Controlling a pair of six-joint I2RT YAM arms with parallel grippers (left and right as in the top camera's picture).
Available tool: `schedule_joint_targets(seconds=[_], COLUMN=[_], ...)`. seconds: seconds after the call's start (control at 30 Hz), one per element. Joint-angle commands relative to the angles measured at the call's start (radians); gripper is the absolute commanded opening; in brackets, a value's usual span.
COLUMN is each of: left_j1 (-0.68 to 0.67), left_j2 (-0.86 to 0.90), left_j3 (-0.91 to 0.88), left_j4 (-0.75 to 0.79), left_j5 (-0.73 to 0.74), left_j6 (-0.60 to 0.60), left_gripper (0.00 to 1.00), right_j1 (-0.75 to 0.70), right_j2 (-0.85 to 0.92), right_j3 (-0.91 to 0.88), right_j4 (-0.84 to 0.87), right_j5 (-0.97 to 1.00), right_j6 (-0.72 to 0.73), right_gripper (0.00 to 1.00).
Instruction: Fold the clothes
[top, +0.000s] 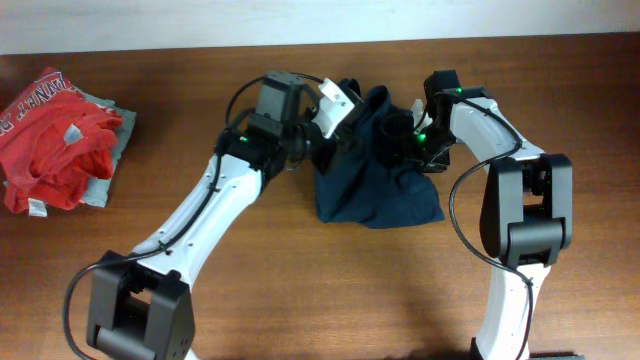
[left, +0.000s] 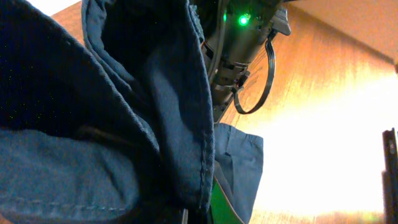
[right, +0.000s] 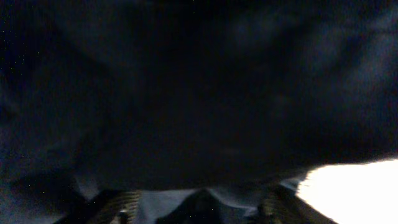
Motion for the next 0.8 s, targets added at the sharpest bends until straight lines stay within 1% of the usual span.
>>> schedule_joint_targets(seconds=[0.0, 0.13, 0.2, 0.3, 0.5, 0.63, 0.77], left_j1=[-0.039, -0.040, -0.040, -0.040, -0.043, -0.076, -0.130], left_j2=[-0.034, -0.034, -0.034, -0.034, -0.032, -0.032, -0.029], left_j3=[0.007, 0.007, 0.007, 0.007, 0.006, 0.006, 0.006], left_j4=[-0.010, -0.044, -0.047, -0.047, -0.023, 0.029, 0.080], left_j5=[-0.088, -0.164, -0.194, -0.197, -0.197, -0.196, -0.196], left_j6=[0.013, 0.013, 0.013, 0.013, 0.013, 0.013, 0.013], left_gripper=[0.00, 0.00, 0.01, 0.00, 0.00, 0.00, 0.00], right_j1=[-0.009, -0.073, -0.114, -0.194, -0.298, -0.340, -0.357], right_j2=[0.079, 0.052, 0.022, -0.040, -0.084, -0.084, -0.084], right_j3=[-0.028, 0.038, 0.103, 0.241, 0.434, 0.446, 0.447], right_j4=[0.016, -0.027, -0.085, -0.187, -0.303, -0.311, -0.315], right_j5=[0.042, -0.064, -0.070, -0.077, -0.108, -0.144, -0.149], right_j6=[0.022, 0.021, 0.021, 0.018, 0.018, 0.018, 0.018], right_gripper=[0.72, 0.75, 0.79, 0.85, 0.86, 0.86, 0.83])
